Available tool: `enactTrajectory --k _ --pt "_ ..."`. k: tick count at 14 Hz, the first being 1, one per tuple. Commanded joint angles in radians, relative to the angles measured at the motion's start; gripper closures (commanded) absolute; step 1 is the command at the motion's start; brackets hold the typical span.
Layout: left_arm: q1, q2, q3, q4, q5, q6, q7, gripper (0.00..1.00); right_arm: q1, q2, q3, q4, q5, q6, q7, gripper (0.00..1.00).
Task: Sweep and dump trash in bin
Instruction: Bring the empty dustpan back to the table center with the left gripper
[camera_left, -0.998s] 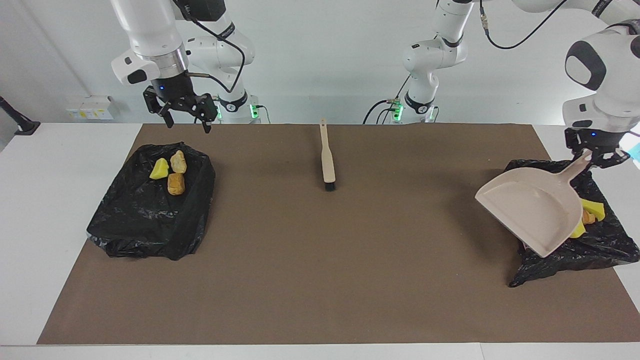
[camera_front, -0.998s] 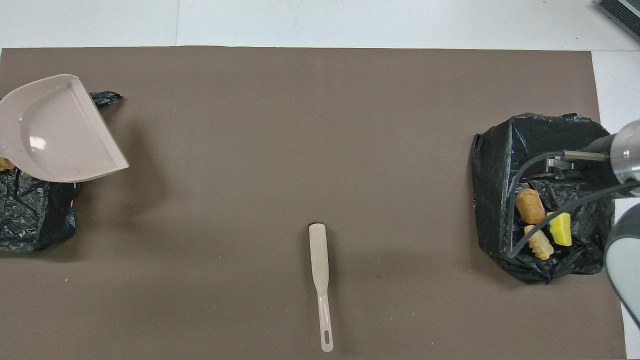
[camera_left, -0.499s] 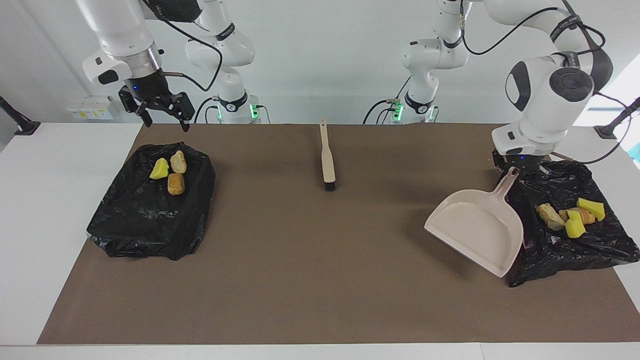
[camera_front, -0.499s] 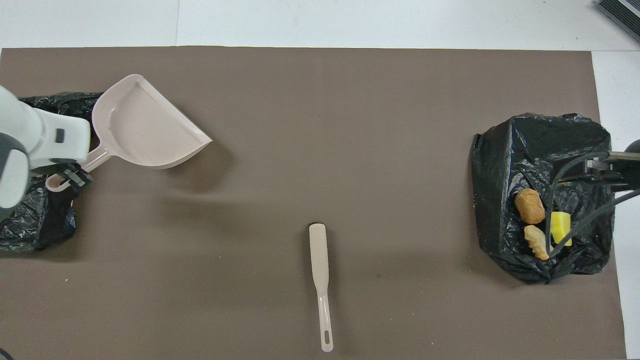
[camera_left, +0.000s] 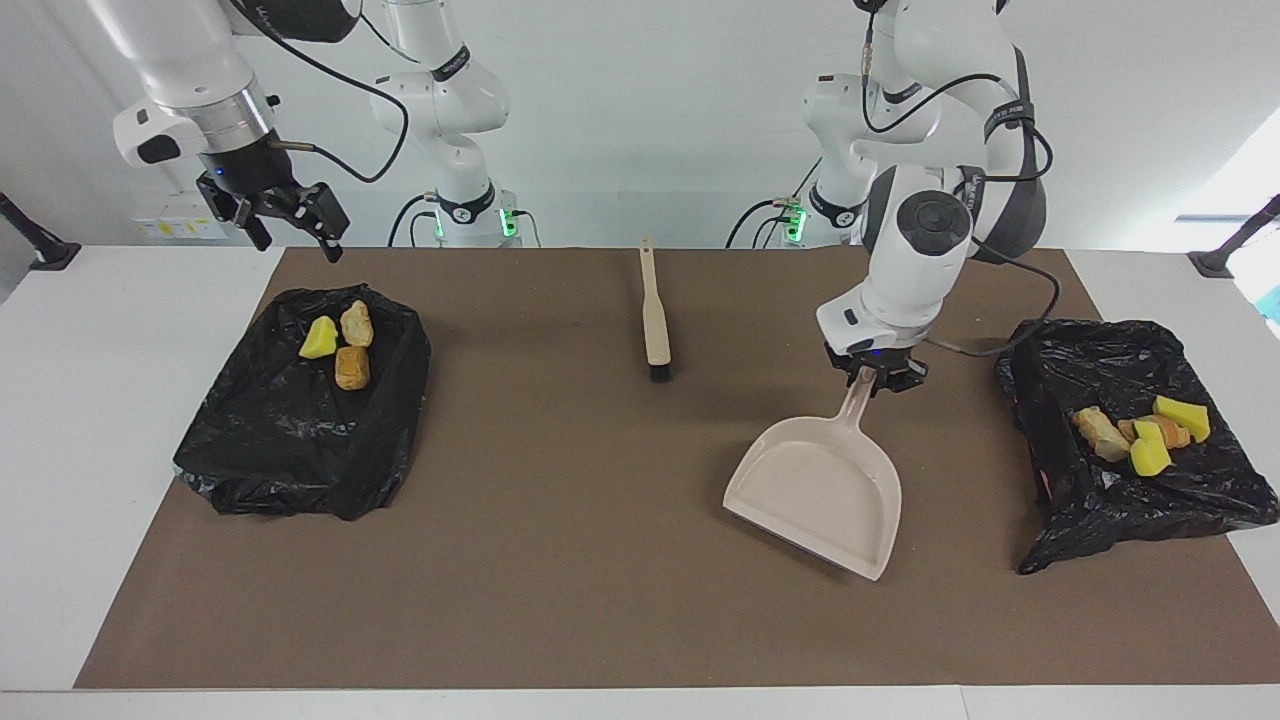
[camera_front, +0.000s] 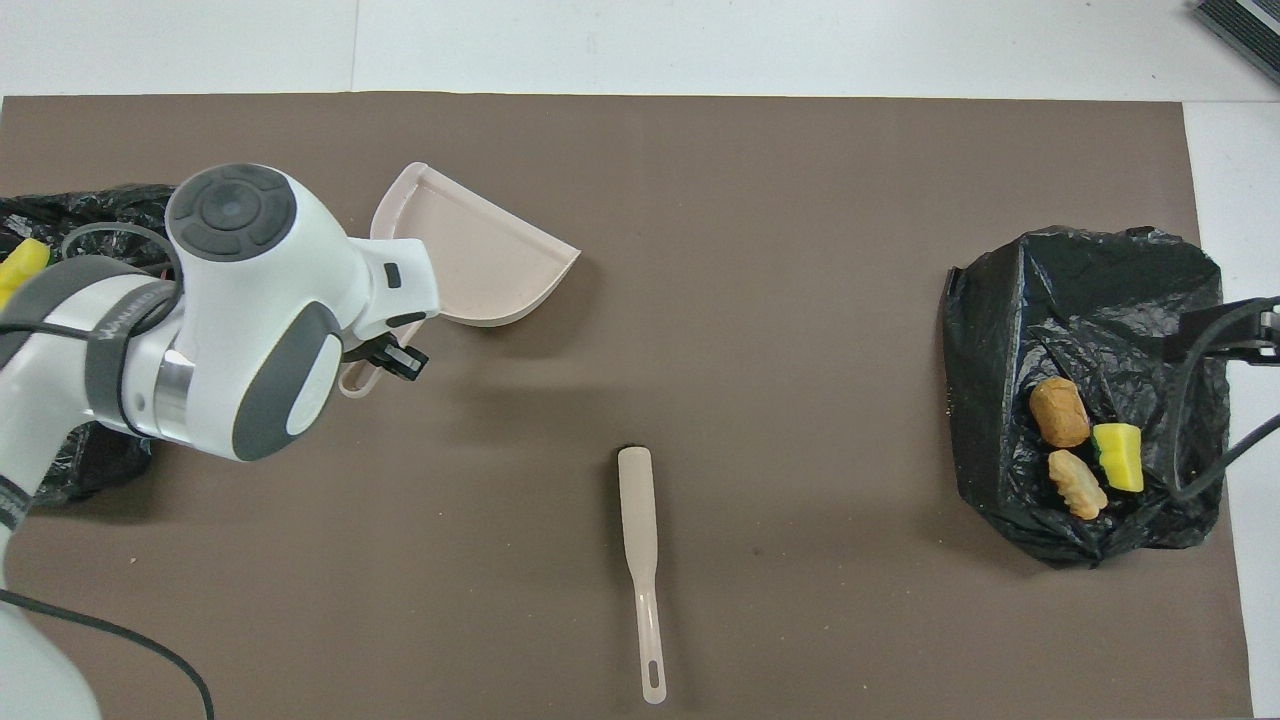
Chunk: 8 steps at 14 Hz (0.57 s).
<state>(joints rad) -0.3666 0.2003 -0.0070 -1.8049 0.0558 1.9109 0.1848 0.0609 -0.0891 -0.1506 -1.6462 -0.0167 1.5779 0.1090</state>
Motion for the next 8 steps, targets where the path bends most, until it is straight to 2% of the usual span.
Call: enactTrajectory --k 1,3,5,8 --pt "-0.130 0.054 0.021 0.073 -0.045 -0.023 -0.228 1.00 0.031 0.011 -0.053 0.025 0.020 -0.027 -0.071 0.00" --pt "-0.194 0.111 0.021 0.142 -0.089 -0.015 -0.373 1.00 0.036 -0.016 -0.049 0.017 0.024 -0.033 -0.071 0.00" --pt "-0.222 0.136 0.019 0.156 -0.106 0.000 -0.493 1.00 0.037 -0.031 -0.044 0.013 0.023 -0.047 -0.058 0.00" --pt "-0.256 0.148 0.019 0.151 -0.114 0.092 -0.567 1.00 0.042 -0.038 -0.032 0.000 0.020 -0.044 -0.074 0.00"
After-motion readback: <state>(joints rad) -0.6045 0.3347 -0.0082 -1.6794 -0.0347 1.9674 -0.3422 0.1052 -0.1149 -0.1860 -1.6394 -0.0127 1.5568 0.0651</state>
